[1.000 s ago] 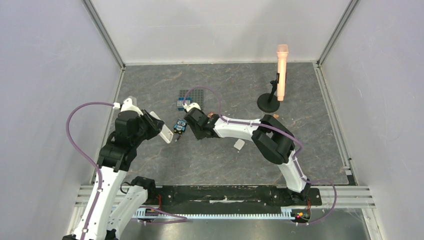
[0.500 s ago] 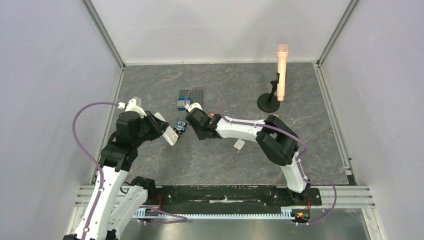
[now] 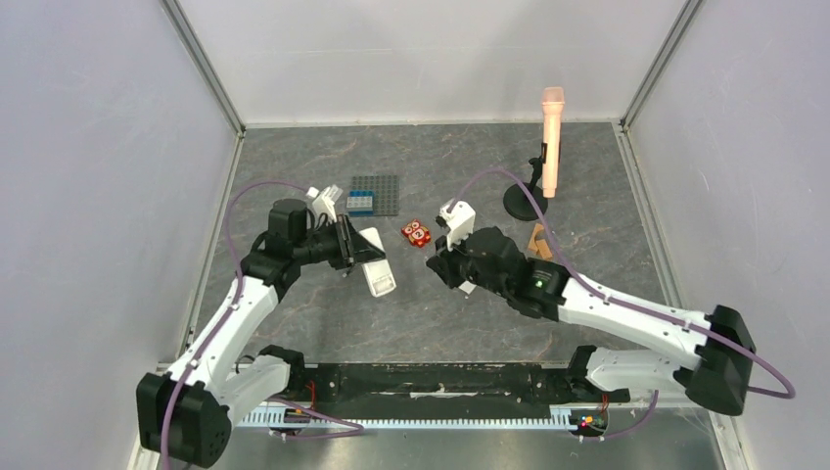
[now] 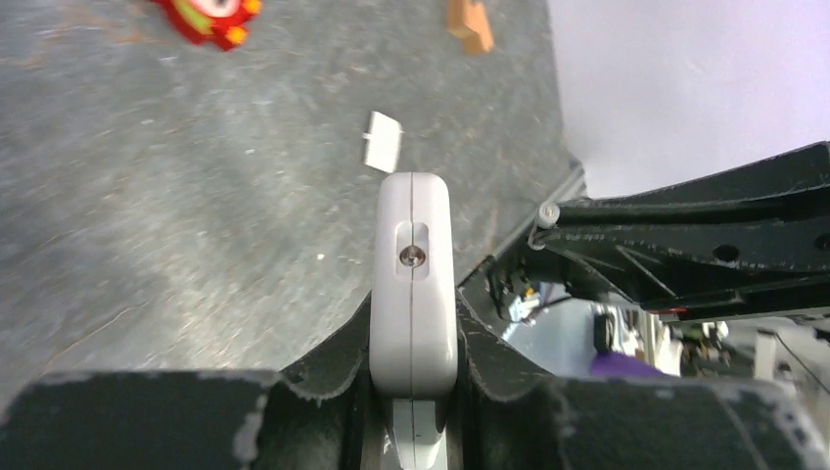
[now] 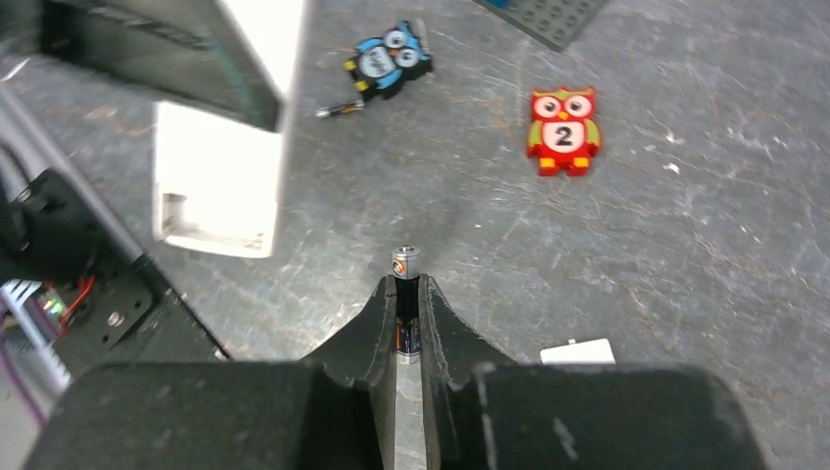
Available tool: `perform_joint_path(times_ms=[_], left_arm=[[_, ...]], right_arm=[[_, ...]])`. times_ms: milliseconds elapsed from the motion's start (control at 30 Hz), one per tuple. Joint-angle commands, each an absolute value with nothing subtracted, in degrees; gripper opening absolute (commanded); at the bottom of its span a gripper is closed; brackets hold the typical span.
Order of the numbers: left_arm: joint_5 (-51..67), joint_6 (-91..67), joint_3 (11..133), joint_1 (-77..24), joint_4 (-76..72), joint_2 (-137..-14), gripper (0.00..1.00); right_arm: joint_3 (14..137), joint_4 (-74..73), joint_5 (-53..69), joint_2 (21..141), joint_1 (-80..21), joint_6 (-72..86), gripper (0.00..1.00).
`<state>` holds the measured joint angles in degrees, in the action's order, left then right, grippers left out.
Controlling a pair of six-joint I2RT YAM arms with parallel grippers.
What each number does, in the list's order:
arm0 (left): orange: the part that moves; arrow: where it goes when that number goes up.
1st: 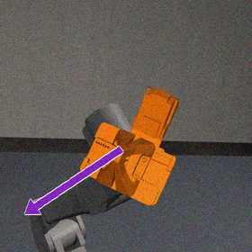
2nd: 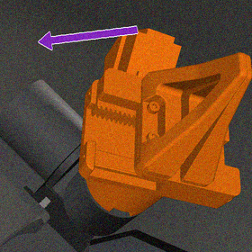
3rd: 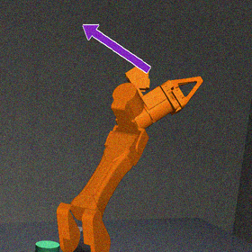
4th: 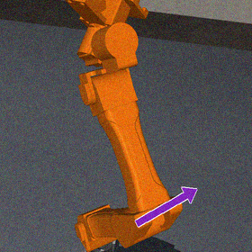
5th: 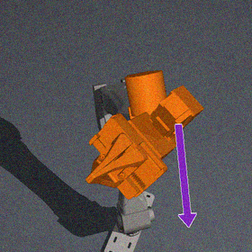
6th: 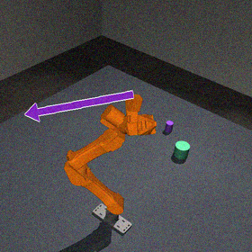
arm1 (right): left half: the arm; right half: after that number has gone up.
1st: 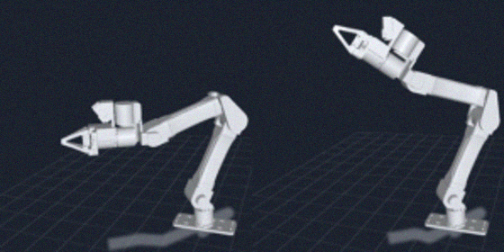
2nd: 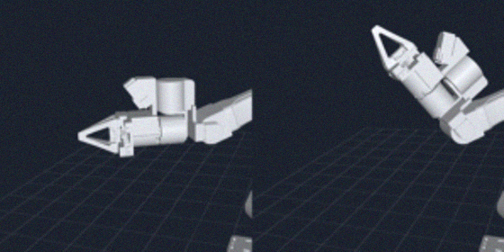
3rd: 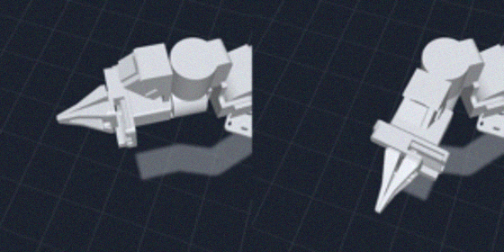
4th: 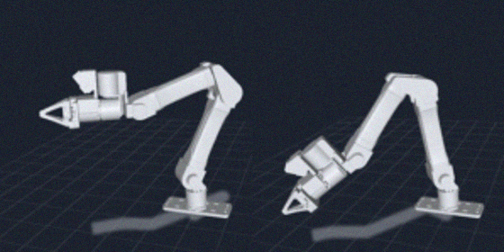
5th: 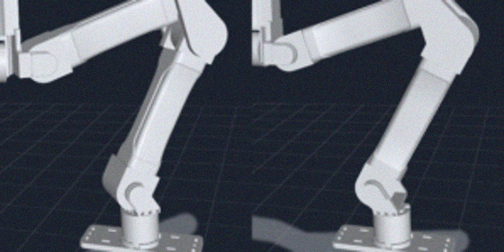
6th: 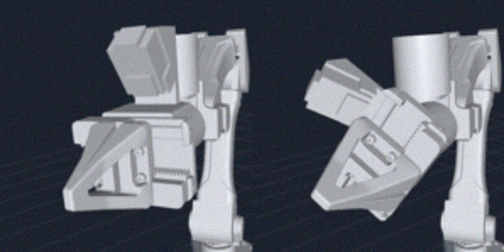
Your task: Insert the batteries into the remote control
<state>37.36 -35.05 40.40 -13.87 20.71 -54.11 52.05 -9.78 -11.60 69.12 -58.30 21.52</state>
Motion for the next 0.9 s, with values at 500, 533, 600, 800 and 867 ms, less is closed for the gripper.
perform_joint_path(times_ms=[500,533,600,800,867], left_arm=[[60.9,-37.6,50.4,-24.3,15.8,-71.9,0.02],[61.2,-38.0,50.4,-24.3,15.7,-72.1,0.02],[62.1,-39.1,50.4,-24.5,15.3,-72.3,0.02],[64.6,-39.2,50.2,-25.2,15.3,-72.6,0.02],[65.3,-38.6,50.1,-25.6,15.4,-72.4,0.02]], right_arm=[[53.4,1.2,18.1,64.4,-63.9,3.2,0.01],[53.4,1.0,18.3,64.6,-64.2,3.2,0.01],[53.4,0.6,19.0,65.2,-64.8,2.9,0.01],[53.9,-3.0,21.2,66.9,-65.9,0.5,0.01],[53.6,-3.1,20.5,67.0,-65.9,0.5,0.01]])
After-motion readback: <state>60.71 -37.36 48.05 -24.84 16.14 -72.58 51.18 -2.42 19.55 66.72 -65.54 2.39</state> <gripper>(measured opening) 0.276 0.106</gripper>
